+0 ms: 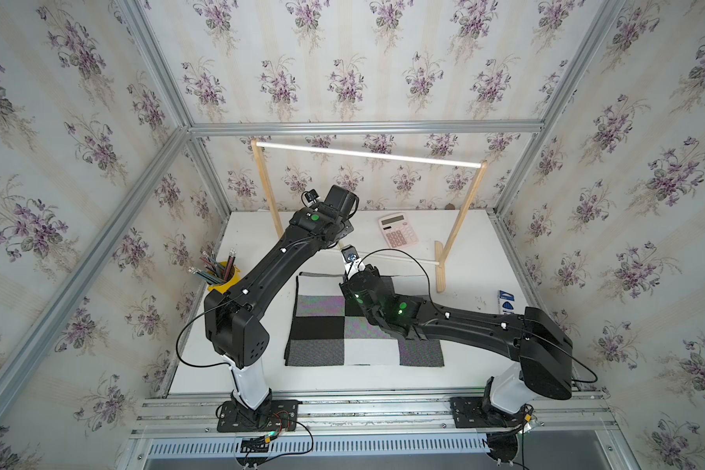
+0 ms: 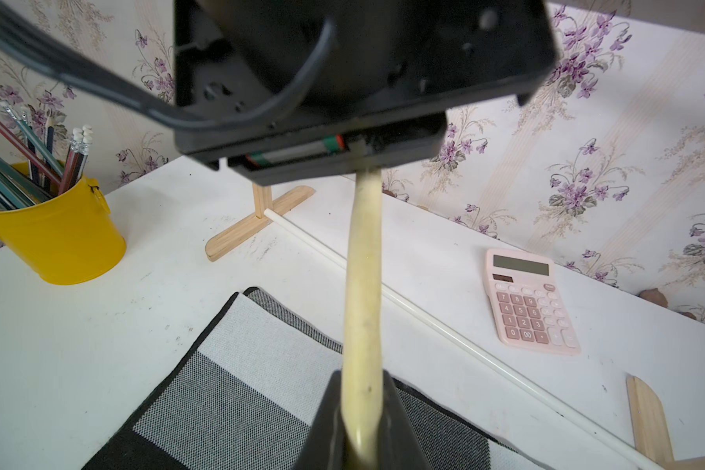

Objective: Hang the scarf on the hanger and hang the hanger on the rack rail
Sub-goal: Pick up the hanger from the clothesline.

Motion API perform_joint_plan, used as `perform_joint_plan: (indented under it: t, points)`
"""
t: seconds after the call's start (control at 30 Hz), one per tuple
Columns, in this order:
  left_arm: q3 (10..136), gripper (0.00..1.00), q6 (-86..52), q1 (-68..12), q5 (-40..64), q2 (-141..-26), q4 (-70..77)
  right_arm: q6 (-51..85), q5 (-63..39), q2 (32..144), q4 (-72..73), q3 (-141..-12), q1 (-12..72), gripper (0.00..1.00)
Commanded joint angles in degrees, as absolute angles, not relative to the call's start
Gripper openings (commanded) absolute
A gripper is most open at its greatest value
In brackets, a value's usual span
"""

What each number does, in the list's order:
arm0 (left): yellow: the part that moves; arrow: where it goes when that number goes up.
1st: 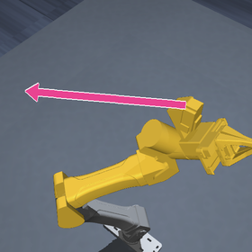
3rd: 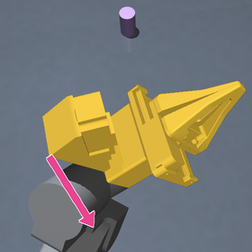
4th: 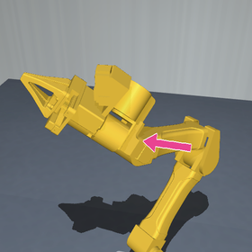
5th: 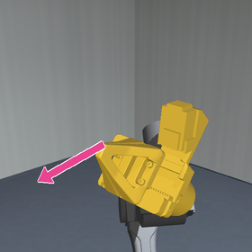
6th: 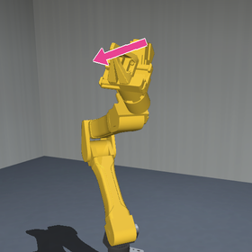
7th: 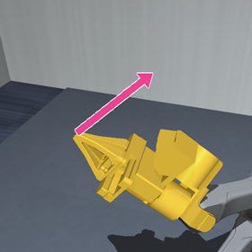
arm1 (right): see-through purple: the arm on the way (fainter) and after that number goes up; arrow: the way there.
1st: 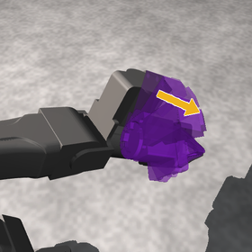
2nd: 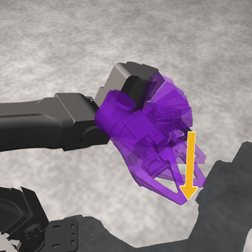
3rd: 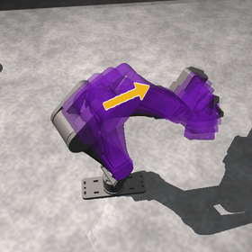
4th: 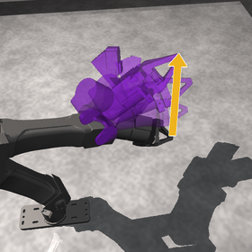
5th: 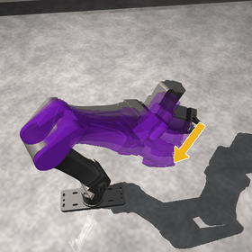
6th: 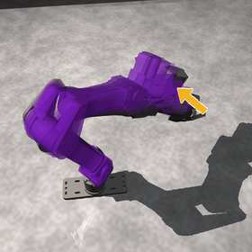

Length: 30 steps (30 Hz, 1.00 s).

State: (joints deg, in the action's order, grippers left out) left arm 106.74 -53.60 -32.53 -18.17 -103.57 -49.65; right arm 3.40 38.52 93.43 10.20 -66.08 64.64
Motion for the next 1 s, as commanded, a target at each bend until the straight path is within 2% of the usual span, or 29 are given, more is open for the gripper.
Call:
perform_joint_plan:
  t: [0.0,0.23,0.27,0.3,0.4,0.47,0.57,0.77,0.97]
  points:
    - [106.7,0.00,-52.4,-32.4,-17.1,-103.4,-48.5,3.3,38.5,93.2,15.4,-66.5,65.0,0.00]
    - [106.4,0.00,-50.0,-32.3,-14.5,-103.3,-47.7,3.3,38.8,93.0,15.4,-65.9,65.0,0.00]
    - [106.2,0.00,-49.3,-32.3,-13.7,-103.2,-47.5,3.3,39.1,92.9,15.6,-65.5,65.0,0.08]
    - [106.1,0.00,-48.4,-32.3,-13.0,-103.1,-47.1,3.3,39.4,92.6,15.8,-65.1,65.0,0.29]
    - [104.5,0.00,-45.4,-32.3,-10.3,-102.3,-45.6,2.8,41.1,91.5,15.7,-63.7,65.0,0.81]
    - [103.6,0.00,-43.1,-32.3,-8.5,-101.8,-45.1,2.7,41.6,90.3,14.0,-62.9,65.0,0.95]
    - [103.0,0.00,-38.5,-31.7,-5.6,-101.5,-45.5,4.5,40.1,86.2,7.9,-60.5,65.0,0.98]
    - [101.5,0.00,-30.5,-30.9,-4.2,-98.9,-46.0,12.9,29.1,71.3,-0.2,-48.7,64.9,0.97]
    - [96.7,0.00,-25.7,-31.0,-4.1,-92.8,-43.8,20.5,27.7,60.2,-10.9,-44.5,63.6,0.95]
